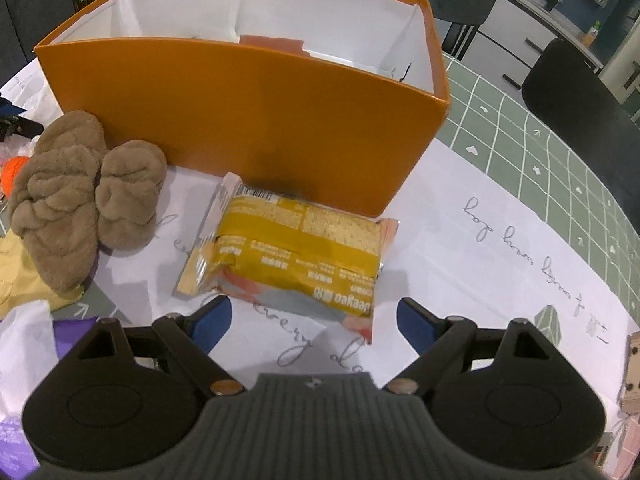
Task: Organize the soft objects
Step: 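Grasp the white crumpled tissue with the left tool while the right tool grasps the yellow snack pack, then carry the white tissue and yellow snack pack over the orange box with both tools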
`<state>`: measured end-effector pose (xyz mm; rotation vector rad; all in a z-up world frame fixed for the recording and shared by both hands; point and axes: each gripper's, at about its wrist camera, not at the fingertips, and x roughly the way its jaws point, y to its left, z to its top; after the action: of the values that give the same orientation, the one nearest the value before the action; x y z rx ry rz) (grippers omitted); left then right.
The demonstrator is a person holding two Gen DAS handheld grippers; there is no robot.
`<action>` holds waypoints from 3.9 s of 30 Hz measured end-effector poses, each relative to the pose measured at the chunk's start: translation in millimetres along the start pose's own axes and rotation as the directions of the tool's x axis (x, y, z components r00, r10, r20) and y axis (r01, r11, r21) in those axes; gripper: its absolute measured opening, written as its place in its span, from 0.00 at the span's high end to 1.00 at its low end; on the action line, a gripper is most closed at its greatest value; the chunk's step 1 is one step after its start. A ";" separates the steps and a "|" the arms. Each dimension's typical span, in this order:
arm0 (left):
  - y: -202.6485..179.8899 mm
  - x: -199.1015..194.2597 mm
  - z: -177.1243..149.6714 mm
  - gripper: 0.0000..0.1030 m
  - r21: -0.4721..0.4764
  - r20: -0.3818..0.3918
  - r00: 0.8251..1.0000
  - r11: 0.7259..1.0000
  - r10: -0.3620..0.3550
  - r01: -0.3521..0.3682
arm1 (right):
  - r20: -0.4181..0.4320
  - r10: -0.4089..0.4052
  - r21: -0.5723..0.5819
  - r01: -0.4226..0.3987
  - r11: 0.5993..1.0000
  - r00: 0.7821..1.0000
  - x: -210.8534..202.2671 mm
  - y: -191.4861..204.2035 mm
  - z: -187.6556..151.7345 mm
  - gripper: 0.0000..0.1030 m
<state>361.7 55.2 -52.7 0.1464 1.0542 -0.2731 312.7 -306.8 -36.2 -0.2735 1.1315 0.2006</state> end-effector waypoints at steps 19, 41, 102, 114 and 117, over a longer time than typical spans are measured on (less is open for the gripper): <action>70.3 -92.3 -71.0 0.81 -0.100 0.148 0.987 0.991 -0.069 0.084 | 0.036 0.091 0.077 -0.093 0.993 0.995 14.9 -2.3 9.3 0.03; 51.6 -91.8 -123.6 0.80 -0.040 0.115 0.987 0.993 -0.109 0.114 | -0.004 0.129 0.239 -0.124 0.963 0.992 44.3 -19.1 16.6 0.16; -77.4 -177.5 86.4 0.86 0.358 0.331 0.911 0.926 -0.245 0.119 | 0.088 -0.020 -0.104 0.029 0.994 0.996 -123.9 -29.8 9.8 0.18; -94.8 -123.0 153.0 0.86 0.279 0.324 0.843 0.895 -0.430 0.349 | 0.192 0.023 -0.189 0.014 0.982 0.981 -108.6 -20.8 108.5 0.18; -86.5 -97.1 161.3 0.86 0.212 0.290 0.835 0.882 -0.467 0.420 | 0.207 0.024 -0.215 0.022 0.976 0.978 -98.6 -18.5 127.3 0.18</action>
<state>426.4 -52.9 111.7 -0.0252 0.7168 -0.7727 387.1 -286.1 106.3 -0.4352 0.9016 0.3470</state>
